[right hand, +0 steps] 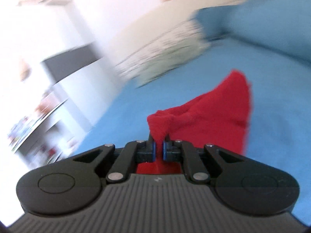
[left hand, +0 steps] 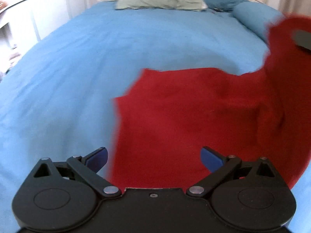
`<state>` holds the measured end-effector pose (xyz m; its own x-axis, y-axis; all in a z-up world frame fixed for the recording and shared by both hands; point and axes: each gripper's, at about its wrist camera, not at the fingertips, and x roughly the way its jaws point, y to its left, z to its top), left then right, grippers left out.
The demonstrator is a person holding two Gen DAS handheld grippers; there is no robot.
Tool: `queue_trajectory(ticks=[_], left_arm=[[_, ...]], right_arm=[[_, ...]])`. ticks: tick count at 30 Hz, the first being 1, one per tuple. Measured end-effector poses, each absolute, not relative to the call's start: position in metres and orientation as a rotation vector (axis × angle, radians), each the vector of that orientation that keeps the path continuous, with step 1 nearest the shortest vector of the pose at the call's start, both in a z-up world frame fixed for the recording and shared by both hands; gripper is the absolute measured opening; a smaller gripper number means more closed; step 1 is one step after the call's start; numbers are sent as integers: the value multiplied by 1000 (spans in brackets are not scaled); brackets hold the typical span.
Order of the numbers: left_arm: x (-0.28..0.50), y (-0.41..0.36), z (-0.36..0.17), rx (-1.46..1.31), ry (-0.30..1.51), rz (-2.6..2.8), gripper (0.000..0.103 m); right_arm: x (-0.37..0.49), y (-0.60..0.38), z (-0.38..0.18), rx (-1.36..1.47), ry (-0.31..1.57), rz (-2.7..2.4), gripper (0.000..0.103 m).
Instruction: Fold small clothes
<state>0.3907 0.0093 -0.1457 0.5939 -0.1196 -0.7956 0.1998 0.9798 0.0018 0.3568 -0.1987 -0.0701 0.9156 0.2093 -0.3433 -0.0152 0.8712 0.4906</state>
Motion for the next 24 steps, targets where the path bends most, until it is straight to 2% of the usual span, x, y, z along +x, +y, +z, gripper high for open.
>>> queue_trajectory(ticks=[2,5,7,10,12,13,14,15,21,24], left_arm=[[383,38,-150,97,929,-163,103],[371,69,-164,113,969,-143,103],[364,83,-175,125,993,-139,103],[359,95,-179,85,996,-161,103],[360,95,-177,72,997,-169,103],[360,95,-176,69,994,-176,103],[361,94,-173,66,991,-183,103],[359,94,-170,61,988,-192,103],[343,94,-143,19,911,-275,103],[346,86,-132,-9,880,-307,103]], right_arm=[[373,-159,-76,448,463,263,22],[391,-103,-118,354,620,434,21],[399,-83,-149,309,725,432,21],[403,-77,-173,331,776,415,22],[400,-73,-170,310,783,425,33],[398,-72,-166,297,782,442,43],[397,-71,-161,288,779,454,68],[391,-75,-153,277,752,454,81],[353,-137,-111,295,575,341,94],[333,-166,-110,248,555,224,94]])
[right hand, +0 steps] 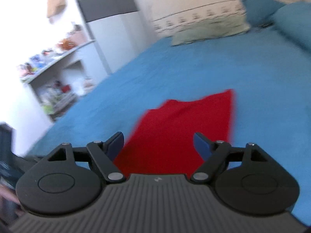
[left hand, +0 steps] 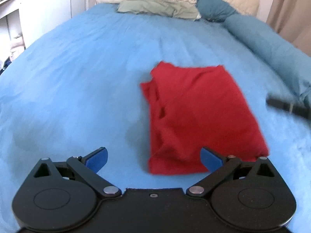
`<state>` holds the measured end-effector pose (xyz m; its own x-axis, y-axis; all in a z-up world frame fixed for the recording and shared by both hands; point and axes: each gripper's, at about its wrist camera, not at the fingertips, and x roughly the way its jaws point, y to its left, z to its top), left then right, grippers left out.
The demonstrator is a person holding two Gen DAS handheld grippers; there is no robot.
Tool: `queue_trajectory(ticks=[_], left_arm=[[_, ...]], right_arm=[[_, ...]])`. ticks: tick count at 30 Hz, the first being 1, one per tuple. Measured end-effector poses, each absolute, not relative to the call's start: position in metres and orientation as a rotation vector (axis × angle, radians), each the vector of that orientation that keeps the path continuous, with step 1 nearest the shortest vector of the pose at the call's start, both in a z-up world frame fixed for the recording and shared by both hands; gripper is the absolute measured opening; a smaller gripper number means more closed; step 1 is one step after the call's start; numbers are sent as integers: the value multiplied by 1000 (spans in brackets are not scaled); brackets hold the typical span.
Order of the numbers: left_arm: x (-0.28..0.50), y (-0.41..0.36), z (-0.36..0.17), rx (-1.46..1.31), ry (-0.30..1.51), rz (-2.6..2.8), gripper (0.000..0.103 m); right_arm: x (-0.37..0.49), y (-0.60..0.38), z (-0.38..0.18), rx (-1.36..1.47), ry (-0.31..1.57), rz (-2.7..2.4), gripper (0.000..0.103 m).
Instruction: Fold small clothes
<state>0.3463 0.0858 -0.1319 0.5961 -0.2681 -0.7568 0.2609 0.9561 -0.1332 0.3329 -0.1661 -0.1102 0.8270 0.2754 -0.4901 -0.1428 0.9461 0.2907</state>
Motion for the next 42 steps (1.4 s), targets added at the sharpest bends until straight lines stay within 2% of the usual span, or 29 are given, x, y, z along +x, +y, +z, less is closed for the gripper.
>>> queue_trajectory(ticks=[6,11,13,14,16,18,21,26,28,29,30,39,40,42], left_arm=[[367,66,-139,-22,909,-313,93],[364,65,-150,-2,926,-296,86],[365,66,-154,-5,940,-287,82],[366,68,-155,-11,947,-283,81],[364,72,-154,-22,948,-285,81],[361,76,-153,-16,943,-282,81],[359,78,-156,-4,945,-273,81],[362,81,-175,14,981,-247,82],[360,81,-182,36,977,-248,82],[359,80,-183,43,970,-247,82],[357,79,-182,45,968,-243,82],[350,77,-177,62,980,-210,82],[349,76,-177,68,984,-208,82],[346,76,-177,88,989,-202,82]], right_arm=[[301,-178,-147,172,645,150,94],[298,-162,-183,77,727,131,89],[305,-160,-194,65,756,99,75],[311,-157,-198,63,761,84,56],[310,-165,-199,89,736,48,32],[306,-178,-197,192,698,4,22],[304,-195,-205,279,716,-34,21],[302,-193,-210,254,720,-14,22],[300,-198,-208,272,721,-3,34],[296,-199,-206,266,717,-4,48],[293,-200,-202,254,715,-19,57],[286,-202,-175,217,682,4,59],[284,-202,-172,211,675,6,61],[278,-204,-166,206,655,9,73]])
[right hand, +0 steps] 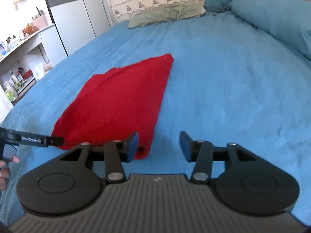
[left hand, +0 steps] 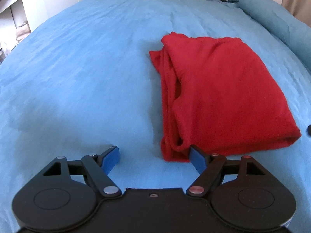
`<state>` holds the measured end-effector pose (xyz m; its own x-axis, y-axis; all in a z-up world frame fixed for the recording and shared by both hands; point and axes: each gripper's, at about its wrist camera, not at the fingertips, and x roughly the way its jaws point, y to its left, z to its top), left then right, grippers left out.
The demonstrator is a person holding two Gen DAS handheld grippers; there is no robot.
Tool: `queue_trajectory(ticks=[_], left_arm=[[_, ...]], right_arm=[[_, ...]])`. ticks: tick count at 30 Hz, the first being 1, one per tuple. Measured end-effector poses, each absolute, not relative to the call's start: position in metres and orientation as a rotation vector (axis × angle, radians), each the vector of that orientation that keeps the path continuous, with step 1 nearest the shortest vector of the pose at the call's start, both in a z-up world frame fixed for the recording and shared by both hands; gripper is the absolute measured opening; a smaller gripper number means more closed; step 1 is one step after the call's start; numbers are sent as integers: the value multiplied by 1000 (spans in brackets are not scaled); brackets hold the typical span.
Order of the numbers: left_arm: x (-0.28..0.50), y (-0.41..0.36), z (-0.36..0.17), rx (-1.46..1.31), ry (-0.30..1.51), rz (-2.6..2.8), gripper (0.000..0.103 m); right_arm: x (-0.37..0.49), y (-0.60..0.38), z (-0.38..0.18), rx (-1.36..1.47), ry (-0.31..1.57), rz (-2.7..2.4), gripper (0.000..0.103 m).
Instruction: Fold small clothes
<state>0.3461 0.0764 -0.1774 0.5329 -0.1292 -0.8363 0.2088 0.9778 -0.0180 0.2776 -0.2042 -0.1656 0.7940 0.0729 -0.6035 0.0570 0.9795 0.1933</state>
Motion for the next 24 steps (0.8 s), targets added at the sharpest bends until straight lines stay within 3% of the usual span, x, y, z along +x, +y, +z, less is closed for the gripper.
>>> queue_trajectory(ticks=[4,6,9,18,24], left_arm=[[340,79,-173,147,1003,-165,81],[338,83,-162,134,977,-152,81],[345,85,-145,102,927,-154,92],[360,80,-150,110,960,-167,92],[400,83,-111,36,986,-217,97]], right_arm=[[273,-206,-151,184,633,8,80],[278,-206,-144,171,640,8,103],[292,-201,-142,151,656,30,103],[327,-197,-190,37,844,-11,103],[338,-218,-142,118,806,83,103]])
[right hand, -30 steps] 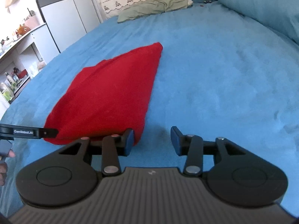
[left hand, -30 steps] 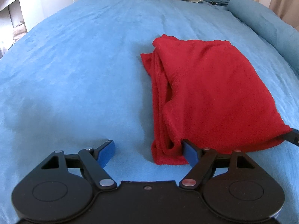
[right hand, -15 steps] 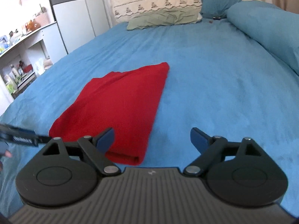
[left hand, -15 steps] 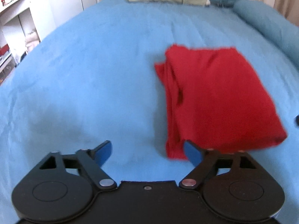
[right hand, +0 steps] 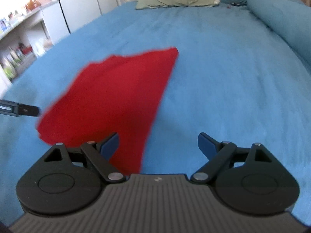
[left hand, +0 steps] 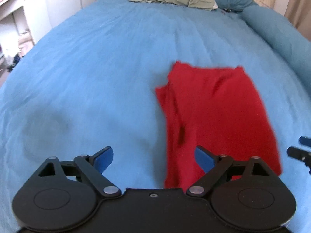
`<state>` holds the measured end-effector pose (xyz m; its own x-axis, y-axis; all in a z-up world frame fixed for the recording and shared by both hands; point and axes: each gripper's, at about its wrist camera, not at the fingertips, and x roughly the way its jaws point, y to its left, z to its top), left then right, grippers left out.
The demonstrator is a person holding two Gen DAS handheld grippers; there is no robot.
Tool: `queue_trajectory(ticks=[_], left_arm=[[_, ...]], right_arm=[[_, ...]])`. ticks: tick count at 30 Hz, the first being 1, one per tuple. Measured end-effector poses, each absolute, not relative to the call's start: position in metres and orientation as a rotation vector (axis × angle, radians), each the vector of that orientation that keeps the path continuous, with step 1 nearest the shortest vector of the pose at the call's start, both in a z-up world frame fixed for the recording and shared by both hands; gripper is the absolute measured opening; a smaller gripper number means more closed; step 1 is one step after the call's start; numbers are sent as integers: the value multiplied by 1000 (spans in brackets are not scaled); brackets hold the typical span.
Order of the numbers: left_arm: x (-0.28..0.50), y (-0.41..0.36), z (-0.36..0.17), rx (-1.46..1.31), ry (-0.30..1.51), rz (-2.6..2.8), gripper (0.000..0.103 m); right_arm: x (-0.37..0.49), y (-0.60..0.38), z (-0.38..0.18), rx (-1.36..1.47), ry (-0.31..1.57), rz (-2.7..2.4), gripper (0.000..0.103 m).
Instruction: Fold small clothes
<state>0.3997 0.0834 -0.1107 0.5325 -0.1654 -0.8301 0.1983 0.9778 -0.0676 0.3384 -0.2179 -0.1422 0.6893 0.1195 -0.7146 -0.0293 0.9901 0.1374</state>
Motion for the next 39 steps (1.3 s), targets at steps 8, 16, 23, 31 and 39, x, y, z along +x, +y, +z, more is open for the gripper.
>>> queue_trajectory(ticks=[8,16,23,31,39], left_arm=[[486,72,-135,-63,1168,-361,103],[501,88,-181,-241,1215,-456,96],[509,83,-183,-316,1202,-556,68],[501,74,-176,-307,1163,-518,35],[476,56,-130,-260,1078,-534,25]], right_arm=[[413,-229,-118,219,965,126,103],[443,-243,-155,409,1029,154,103],[449,-246,-182,514,1039,193,96],[461,-234,-184,500,1032,200,58],[448,-222,-150,479,945,217,42]])
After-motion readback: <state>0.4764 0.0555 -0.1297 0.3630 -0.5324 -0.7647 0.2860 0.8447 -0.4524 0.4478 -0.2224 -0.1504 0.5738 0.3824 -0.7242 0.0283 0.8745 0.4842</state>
